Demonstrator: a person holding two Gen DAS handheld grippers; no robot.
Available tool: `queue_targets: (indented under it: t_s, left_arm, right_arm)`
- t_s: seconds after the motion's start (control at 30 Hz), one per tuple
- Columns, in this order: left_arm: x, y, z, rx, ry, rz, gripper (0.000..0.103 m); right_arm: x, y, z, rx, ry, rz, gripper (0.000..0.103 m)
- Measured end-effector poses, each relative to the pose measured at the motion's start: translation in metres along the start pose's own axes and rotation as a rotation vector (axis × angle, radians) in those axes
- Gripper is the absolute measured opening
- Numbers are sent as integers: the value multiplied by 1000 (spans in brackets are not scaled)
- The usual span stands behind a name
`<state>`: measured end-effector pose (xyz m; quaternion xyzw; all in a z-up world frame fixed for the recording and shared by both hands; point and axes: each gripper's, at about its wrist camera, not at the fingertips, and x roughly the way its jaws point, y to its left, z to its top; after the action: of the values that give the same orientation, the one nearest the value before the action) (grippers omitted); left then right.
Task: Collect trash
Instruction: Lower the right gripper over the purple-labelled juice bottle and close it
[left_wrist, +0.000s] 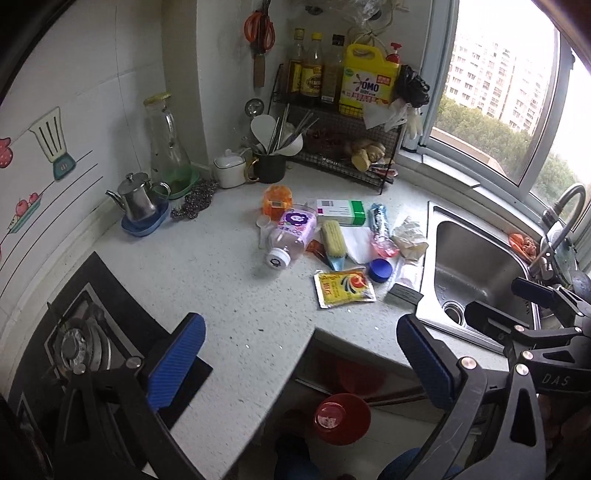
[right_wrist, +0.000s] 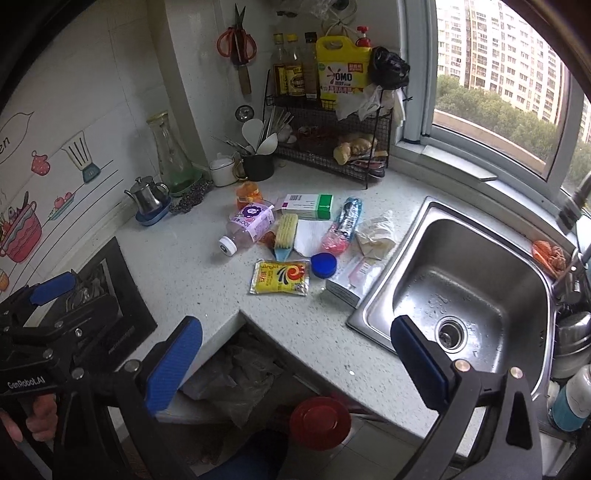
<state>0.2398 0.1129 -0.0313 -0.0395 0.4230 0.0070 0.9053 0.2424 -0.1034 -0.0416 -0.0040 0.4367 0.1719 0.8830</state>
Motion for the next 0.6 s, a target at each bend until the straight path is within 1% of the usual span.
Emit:
queue_targets:
  t_s: [0.17,0.3,0.47,0.6]
  left_arm:
    - [53,48,46,5,64,28,103]
    - [97,82,76,11,121,30,103]
    - [152,113,99,27,192,50,103]
    - [190,127,112,37,237,26,103]
  right_arm:
    - [57,28,43,24,66,19,102]
    - [102,46,73,57,121,15,102]
    - [167,61,104,108,215,17,102]
    - [212,72,117,128,278,-8,102]
